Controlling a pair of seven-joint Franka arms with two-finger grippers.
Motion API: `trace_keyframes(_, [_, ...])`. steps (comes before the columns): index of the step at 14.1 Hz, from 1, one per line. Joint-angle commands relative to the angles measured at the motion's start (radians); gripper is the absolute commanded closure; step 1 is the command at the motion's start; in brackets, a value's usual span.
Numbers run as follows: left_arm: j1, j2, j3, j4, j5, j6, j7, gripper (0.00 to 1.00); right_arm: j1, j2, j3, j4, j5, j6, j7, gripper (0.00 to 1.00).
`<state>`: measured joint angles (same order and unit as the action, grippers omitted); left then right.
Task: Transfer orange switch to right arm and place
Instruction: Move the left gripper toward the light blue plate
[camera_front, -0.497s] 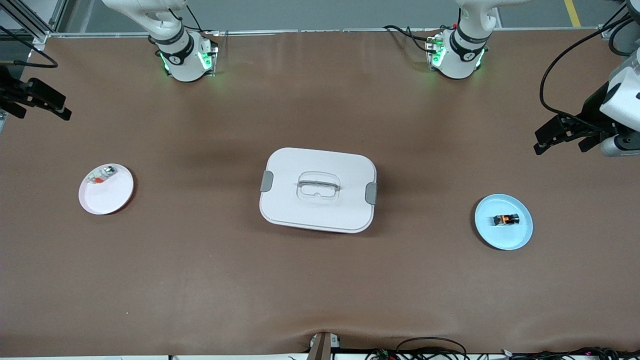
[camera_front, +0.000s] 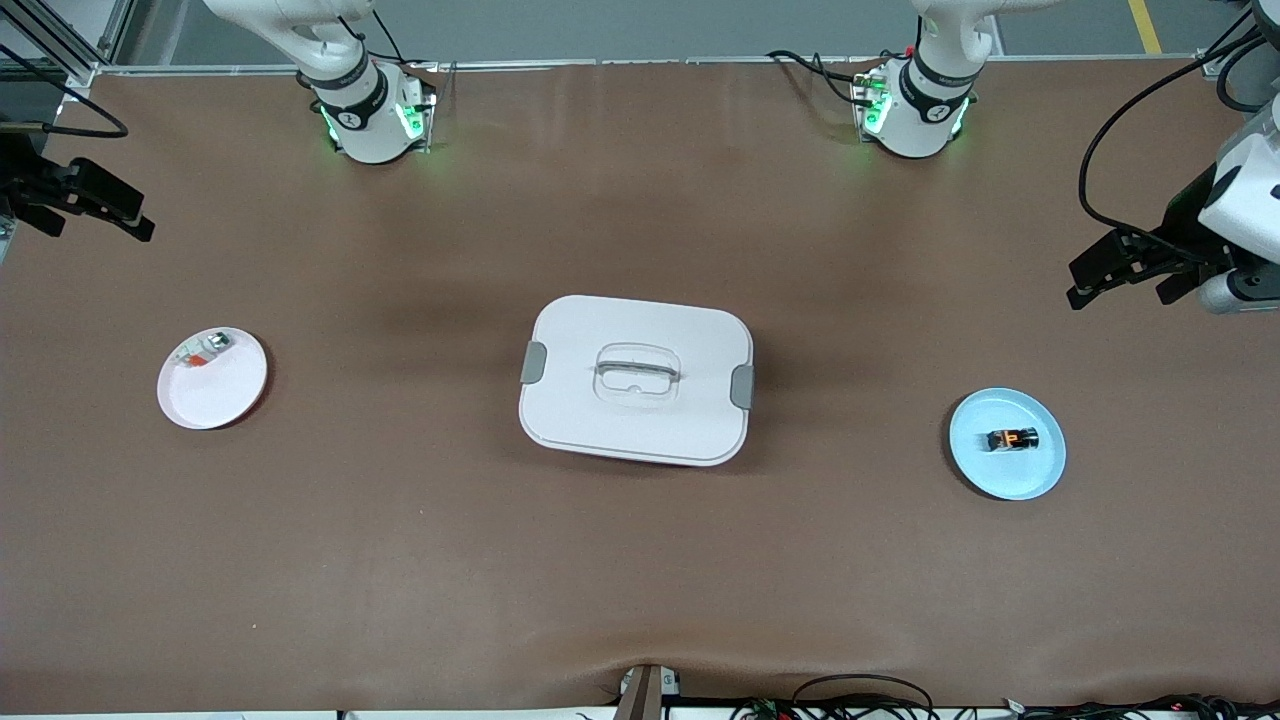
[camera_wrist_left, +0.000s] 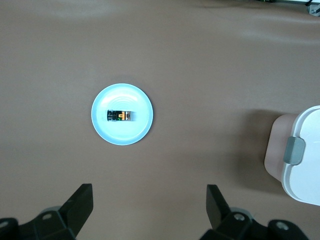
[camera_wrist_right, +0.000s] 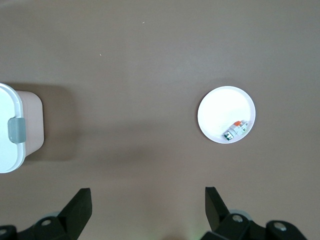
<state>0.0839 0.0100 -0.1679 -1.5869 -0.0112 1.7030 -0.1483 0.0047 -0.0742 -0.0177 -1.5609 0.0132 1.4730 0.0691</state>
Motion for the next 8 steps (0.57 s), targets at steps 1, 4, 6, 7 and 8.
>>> trace_keyframes(1, [0.005, 0.005, 0.002, 0.004, -0.003, -0.01, 0.003, 0.0, 0.003, -0.03, 0.001, -0.028, 0.004, 0.001, 0.02, 0.0])
trace_keyframes(4, [0.026, 0.021, 0.002, 0.004, -0.004, -0.011, 0.015, 0.0, 0.0, -0.03, -0.002, -0.028, 0.005, -0.003, 0.018, 0.0])
trace_keyframes(6, [0.028, 0.045, 0.002, 0.004, -0.006, -0.011, 0.016, 0.0, 0.0, -0.032, -0.002, -0.03, 0.005, -0.007, 0.02, 0.0])
trace_keyframes(7, [0.028, 0.056, 0.002, 0.004, -0.004, -0.011, 0.018, 0.0, 0.0, -0.033, -0.002, -0.033, 0.007, -0.007, 0.02, 0.0])
trace_keyframes(8, [0.031, 0.07, 0.002, 0.002, -0.006, -0.011, 0.018, 0.0, 0.0, -0.033, -0.002, -0.034, 0.007, -0.005, 0.02, 0.0])
